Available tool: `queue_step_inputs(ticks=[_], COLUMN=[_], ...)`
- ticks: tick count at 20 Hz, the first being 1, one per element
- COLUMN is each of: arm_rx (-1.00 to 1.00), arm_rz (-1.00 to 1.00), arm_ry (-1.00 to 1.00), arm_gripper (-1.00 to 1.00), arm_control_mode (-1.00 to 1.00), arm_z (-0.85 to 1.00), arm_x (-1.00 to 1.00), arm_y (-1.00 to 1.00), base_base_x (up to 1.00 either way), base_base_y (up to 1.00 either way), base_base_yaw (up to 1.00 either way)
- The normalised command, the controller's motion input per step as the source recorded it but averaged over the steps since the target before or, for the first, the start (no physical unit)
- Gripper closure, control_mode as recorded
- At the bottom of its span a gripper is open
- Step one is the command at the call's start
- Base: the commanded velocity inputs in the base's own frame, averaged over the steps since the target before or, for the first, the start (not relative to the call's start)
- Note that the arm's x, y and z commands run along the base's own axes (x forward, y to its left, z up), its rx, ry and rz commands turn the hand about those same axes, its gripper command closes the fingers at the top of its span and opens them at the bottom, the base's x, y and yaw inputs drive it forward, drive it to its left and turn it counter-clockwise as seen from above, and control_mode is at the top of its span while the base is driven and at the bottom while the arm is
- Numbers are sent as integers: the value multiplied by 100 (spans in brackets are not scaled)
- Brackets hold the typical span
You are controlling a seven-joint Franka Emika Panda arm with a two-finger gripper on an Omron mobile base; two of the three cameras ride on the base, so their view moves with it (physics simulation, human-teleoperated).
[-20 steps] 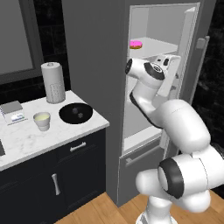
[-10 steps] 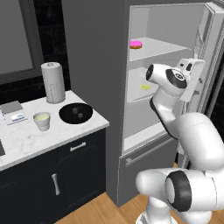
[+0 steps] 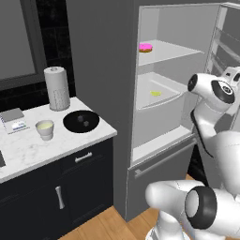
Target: Grab a lemon wedge from the fridge and one ice cube from the ice bowl, and put them in the glass of lemonade.
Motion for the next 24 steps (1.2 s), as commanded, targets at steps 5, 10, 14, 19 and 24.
queue_step_inputs(ticks=[5,10,14,19,24], arm_rx=[-3,-6,0,8,18], arm_rz=[1,0,-4,-5,-6], arm_ry=[-2,11,30,26,11], arm_gripper=[-100,-100,-100,-100,-100], arm_control_mode=[-100,-100,-100,-100,-100], arm_z=[25,-3,-11,-12,0], arm_x=[4,83,100,61,10], arm_y=[73,-28,-100,-100,-100], base_base_x=[0,0,0,0,0], base_base_y=[0,0,0,0,0], base_base_yaw=[0,0,0,0,0])
